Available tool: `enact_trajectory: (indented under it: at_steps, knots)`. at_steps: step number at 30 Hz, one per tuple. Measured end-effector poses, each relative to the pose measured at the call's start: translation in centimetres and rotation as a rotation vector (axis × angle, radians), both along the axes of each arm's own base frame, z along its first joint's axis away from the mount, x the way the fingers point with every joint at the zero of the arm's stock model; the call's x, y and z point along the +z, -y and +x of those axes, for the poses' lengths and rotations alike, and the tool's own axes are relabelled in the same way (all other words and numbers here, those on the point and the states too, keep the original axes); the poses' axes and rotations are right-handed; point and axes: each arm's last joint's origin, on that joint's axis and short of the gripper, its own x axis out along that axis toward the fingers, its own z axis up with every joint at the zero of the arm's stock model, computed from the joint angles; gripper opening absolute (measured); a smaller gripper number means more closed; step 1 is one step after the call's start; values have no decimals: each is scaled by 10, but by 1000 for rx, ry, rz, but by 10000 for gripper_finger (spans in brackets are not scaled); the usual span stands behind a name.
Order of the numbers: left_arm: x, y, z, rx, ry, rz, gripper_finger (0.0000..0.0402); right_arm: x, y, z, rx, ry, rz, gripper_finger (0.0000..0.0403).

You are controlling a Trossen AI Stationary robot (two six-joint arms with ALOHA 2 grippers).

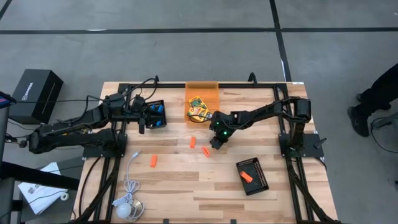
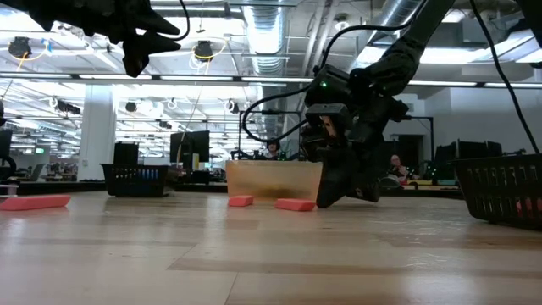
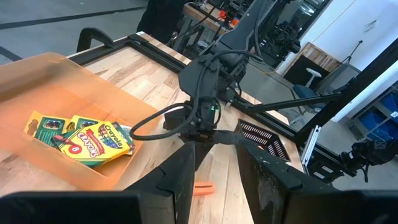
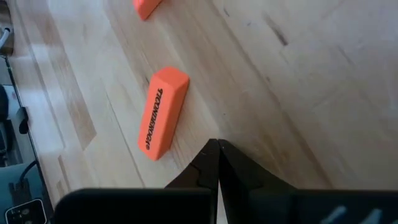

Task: Pick & Place School Supplies
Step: Put the orange eraser into the bottom black bin

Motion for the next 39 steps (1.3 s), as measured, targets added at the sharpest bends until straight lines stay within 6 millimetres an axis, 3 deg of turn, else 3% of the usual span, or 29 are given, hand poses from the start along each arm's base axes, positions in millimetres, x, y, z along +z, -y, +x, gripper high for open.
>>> enact_trajectory:
  at_steps: [9, 21, 39]
  knots:
    - [0, 0, 0, 0, 0, 0, 117, 17, -10, 20, 0, 226, 56, 0]
    - [0, 0, 0, 0, -1, 0, 117, 6, -24, 13, 37, 104, 46, 0]
    - [0, 0, 0, 0, -2, -1, 117, 9, -26, 18, 63, 169, 71, 0]
